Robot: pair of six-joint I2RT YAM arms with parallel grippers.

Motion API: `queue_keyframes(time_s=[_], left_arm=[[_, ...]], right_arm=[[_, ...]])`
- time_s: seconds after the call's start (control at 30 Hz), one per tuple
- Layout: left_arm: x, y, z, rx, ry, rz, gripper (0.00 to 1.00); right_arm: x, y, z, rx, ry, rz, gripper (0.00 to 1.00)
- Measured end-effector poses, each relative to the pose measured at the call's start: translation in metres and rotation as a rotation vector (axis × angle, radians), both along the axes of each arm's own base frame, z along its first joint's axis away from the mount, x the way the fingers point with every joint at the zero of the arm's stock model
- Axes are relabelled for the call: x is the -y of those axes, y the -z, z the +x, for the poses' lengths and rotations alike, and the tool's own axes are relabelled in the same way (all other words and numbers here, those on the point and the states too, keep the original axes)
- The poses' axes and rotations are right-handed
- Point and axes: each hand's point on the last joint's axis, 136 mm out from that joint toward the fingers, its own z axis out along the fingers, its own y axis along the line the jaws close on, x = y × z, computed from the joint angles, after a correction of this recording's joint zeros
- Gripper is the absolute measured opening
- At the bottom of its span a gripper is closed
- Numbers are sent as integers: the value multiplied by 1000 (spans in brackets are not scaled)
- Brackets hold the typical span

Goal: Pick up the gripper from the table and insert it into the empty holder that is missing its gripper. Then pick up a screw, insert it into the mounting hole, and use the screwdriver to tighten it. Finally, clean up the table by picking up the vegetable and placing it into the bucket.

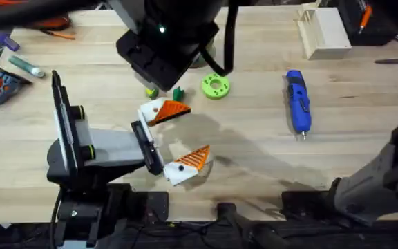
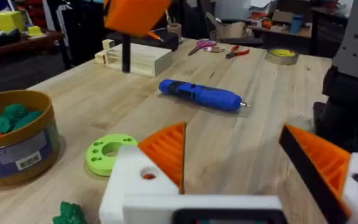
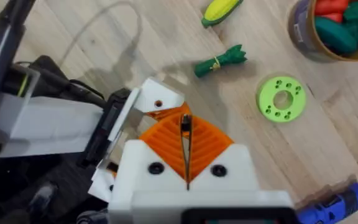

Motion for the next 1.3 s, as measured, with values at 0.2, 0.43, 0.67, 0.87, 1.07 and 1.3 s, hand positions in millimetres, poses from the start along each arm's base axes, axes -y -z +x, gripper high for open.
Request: queue_keyframes(time_s=[0.2, 0.43, 0.67, 0.87, 1.07, 1.3], left_arm=[[0, 0, 0, 0, 0, 0, 985], [0, 0, 0, 0, 0, 0, 985], [0, 0, 0, 0, 0, 0, 985], [0, 0, 0, 0, 0, 0, 985], [0, 0, 0, 0, 0, 0, 985], [0, 0, 0, 0, 0, 0, 985]], right_arm=[[-2, 0, -3, 0, -9, 0, 6], [-5, 0, -10, -7, -43, 1, 6], [-7, 5, -16, -30, -84, -2, 6], [-10, 9, -24, -48, -140, -15, 6], [-16, 19, -27, -52, -211, -41, 6], [-19, 22, -26, -33, -267, -52, 6]])
